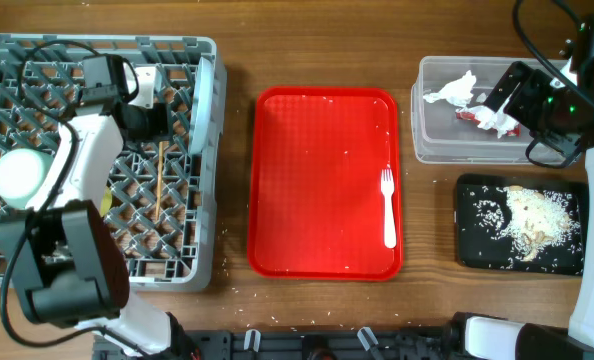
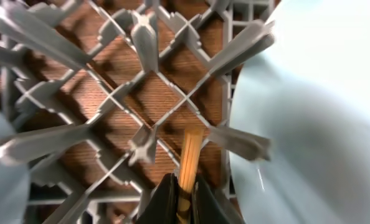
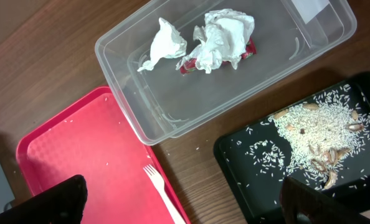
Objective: Sort waste into correct bins and load items into the dishwasher rack
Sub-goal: 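Withdraw the left gripper from the rack toward the red tray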
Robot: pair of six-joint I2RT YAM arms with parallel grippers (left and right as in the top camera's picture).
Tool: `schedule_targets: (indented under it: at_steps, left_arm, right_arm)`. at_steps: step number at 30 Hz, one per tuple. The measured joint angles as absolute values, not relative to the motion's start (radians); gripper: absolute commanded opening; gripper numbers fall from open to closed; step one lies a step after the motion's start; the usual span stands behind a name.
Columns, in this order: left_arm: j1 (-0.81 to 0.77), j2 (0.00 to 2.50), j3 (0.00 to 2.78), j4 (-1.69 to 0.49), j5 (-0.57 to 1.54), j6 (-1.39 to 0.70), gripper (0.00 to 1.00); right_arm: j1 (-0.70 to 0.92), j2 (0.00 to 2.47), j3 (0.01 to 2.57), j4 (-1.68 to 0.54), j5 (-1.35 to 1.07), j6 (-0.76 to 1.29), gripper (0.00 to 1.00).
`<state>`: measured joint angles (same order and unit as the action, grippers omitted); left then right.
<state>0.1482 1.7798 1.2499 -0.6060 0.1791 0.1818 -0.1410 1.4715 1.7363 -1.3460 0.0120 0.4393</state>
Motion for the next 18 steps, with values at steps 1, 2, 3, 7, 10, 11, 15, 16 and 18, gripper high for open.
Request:
schedule_targets:
  at_steps: [1,2,3,7,10,11,15,16,18]
  left_arm:
    - [0.15,1.762,1.25,-0.61,0.179,0.18,0.04]
    - [0.151,1.731,1.25,-0.613,0.179,0.177,0.04]
    - [0.15,1.699,1.25,-0.616,0.18,0.175,0.04]
    - [0.15,1.6,1.25,-0.632,0.184,0.166,0.04]
    - [0.15,1.577,1.25,-0.636,0.184,0.159,0.04]
    - [0.15,1.567,1.25,-0.636,0.184,0.157,0.04]
    - [0.15,1.543,1.25,-0.623,0.2,0.14,0.04]
    - [0.15,1.543,1.25,-0.611,0.207,0.136,0.04]
    - [0.15,1.543,1.25,-0.588,0.207,0.132,0.04]
  right_arm:
    - [-0.141,1.472,1.736,-1.346,0.012,0.439,1.0]
    - [-0.141,1.472,1.736,-1.346,0.012,0.439,1.0]
    - [-0.141,1.472,1.736,-1.346,0.012,0.439,1.0]
    - [-0.141,1.472,1.736,-1.346,0.012,0.44,1.0]
    - [-0.141,1.472,1.736,-1.346,0.012,0.44,1.0]
    - [-0.141,1.472,1.736,-1.346,0.012,0.439,1.0]
    - [-0.141,1.472,1.736,-1.346,0.012,0.439,0.99]
    - [-0.141,1.472,1.736,-1.346,0.012,0.439,1.0]
    - [-0.141,1.472,1.736,-1.346,0.012,0.44,1.0]
